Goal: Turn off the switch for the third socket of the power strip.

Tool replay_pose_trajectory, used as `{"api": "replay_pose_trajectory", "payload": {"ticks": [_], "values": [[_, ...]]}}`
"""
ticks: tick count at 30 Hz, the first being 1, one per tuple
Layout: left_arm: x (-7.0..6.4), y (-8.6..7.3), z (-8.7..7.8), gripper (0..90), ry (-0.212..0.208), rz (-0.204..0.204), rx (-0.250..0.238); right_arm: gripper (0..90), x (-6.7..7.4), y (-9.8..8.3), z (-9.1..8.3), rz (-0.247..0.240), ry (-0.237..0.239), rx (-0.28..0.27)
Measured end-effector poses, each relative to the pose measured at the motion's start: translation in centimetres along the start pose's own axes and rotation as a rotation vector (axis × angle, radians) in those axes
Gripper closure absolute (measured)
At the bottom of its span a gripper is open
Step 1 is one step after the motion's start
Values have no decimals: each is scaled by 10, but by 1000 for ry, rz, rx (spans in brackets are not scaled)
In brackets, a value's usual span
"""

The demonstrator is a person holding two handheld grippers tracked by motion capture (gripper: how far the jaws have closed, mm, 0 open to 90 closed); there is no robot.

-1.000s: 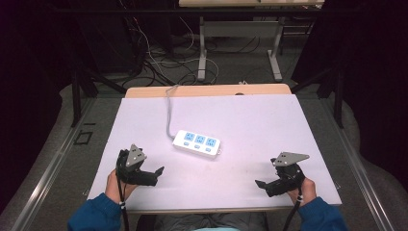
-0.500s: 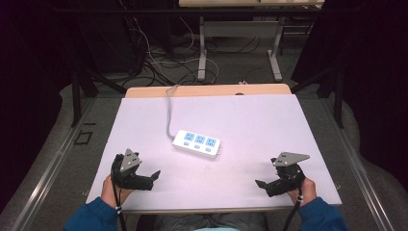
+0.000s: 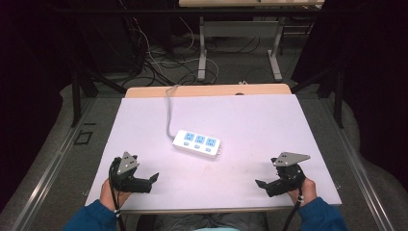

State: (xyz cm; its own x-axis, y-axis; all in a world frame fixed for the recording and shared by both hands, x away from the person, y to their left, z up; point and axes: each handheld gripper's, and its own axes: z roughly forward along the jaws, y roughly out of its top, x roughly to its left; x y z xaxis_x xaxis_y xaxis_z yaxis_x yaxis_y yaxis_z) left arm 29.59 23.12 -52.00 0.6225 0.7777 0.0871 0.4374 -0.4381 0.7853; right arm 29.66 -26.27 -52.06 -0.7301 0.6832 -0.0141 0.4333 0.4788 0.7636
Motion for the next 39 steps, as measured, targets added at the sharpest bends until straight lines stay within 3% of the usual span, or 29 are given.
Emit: {"api": "replay_pose_trajectory", "payload": {"ticks": [14,39], "values": [[-1,-9,0,1,1,-28,16,12,0,0,0,-4,4,-3],[-5,-10,6,1,-6,15,48,12,1,0,0,-8,-1,-21]]}}
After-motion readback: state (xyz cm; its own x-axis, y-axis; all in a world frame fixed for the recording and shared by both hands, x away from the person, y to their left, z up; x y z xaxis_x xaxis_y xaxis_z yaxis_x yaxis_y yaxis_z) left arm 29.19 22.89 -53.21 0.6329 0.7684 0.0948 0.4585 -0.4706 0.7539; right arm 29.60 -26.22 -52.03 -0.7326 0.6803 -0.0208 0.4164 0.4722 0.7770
